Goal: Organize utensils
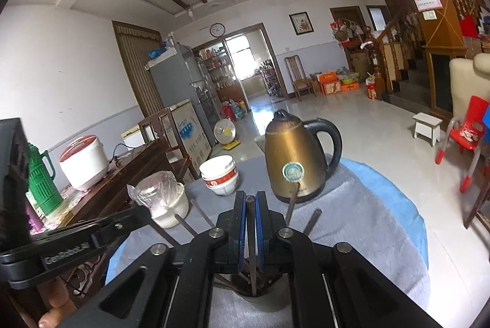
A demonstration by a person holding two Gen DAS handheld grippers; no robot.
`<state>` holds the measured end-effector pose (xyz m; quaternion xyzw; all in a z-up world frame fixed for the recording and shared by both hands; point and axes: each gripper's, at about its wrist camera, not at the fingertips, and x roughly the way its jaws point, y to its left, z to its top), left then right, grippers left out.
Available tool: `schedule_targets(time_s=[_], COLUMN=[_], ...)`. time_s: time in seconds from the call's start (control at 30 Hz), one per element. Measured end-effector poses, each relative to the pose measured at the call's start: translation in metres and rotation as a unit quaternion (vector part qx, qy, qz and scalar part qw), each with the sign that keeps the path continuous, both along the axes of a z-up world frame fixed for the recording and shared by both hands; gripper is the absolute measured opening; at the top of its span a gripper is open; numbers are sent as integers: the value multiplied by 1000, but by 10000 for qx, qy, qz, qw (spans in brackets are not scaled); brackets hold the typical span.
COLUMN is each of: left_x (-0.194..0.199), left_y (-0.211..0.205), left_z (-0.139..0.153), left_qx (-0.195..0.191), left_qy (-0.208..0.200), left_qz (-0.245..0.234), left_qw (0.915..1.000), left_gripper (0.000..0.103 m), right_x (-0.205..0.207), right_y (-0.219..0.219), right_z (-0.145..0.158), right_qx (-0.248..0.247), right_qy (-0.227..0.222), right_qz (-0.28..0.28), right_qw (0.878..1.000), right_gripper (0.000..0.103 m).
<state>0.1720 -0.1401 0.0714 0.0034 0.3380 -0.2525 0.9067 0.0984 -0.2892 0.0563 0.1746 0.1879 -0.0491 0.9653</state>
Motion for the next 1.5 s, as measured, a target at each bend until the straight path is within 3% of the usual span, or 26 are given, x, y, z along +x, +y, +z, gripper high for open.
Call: schedule_targets(time_s=[0.13,0.23,0.3,0.37,0.47,0.5,0.53,0.6,1.0,1.5], left_x=[-5,-15,-18,-24,-33,-36,-39,-45,-86,-134], left_y=[2,5,9,16,25,29,32,38,73,115], left_z=[-4,-4,-1,2,6,7,7,9,8,-14], left_qx=[226,508,574,642,766,764,767,814,941,1237], left_qy=[-42,-297,-373,-544,-725,-747,-785,-871,-1066,-1133], left_qz=[56,195,262,412,555,591,638,743,1304,1831], left_qw=[9997,9981,9973,9956,9929,9925,9919,9901,9812,9687], left_gripper=[8,12,39,51,58,63,64,70,93,98], right_x=[2,3,1,-1,-5,-9,-12,-20,-73,-139], right_y=[-3,-6,-7,-6,-3,-2,-1,2,34,88], right_z=[-10,-15,-17,-18,-18,-17,-15,-12,4,-15], right_qx=[165,378,554,661,772,795,800,791,296,-354], right_qy=[180,343,433,475,497,470,432,269,68,199], right_qz=[-20,34,72,125,167,183,174,122,-50,52], right_qw=[9997,9987,9975,9966,9956,9956,9957,9964,9995,9992], right_gripper=[9,9,9,10,20,30,48,72,72,72])
